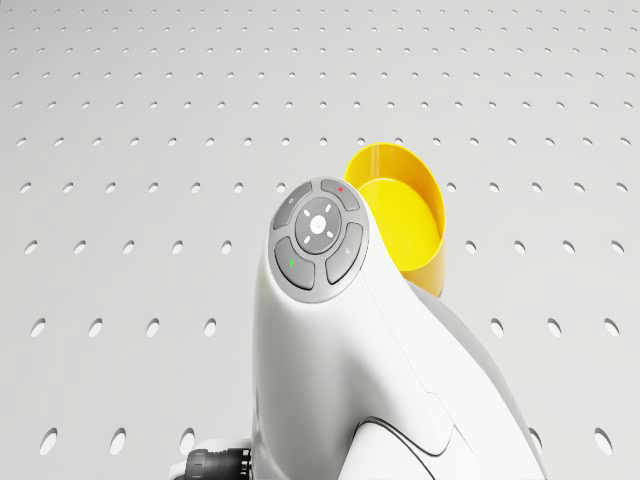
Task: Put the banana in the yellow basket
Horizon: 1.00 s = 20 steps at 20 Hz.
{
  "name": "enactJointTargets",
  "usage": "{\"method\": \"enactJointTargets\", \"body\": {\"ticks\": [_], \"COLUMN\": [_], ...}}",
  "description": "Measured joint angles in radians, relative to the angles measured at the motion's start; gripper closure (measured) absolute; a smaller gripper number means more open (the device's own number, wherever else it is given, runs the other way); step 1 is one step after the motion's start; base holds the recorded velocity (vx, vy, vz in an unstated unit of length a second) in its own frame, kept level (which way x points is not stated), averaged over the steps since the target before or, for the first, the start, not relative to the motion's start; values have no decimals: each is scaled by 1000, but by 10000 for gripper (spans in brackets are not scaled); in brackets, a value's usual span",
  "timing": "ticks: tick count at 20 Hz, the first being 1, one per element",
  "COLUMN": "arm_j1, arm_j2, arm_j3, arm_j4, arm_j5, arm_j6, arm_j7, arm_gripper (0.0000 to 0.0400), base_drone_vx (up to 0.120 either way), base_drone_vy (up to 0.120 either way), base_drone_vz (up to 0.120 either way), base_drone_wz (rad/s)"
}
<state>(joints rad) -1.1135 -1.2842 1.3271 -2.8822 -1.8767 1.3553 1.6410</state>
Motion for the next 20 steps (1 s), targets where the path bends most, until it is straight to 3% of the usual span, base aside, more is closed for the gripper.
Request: {"method": "enactJointTargets", "body": {"ticks": [2,9,20], "arm_j1": [-2,-9,-14], "arm_j2": [-8,-34,-79], "arm_j3": [2,8,-47], "arm_j4": [0,2,14], "arm_j5": [4,16,-26], "arm_j6": [7,31,92], "arm_j7": [2,8,9], "arm_gripper": [0,0,0], "base_drone_vx": [0,97,0], "base_drone_vy": [0,-23,-4], "base_drone_vz": [-120,-120,-4], "base_drone_wz": [0,0,0]}}
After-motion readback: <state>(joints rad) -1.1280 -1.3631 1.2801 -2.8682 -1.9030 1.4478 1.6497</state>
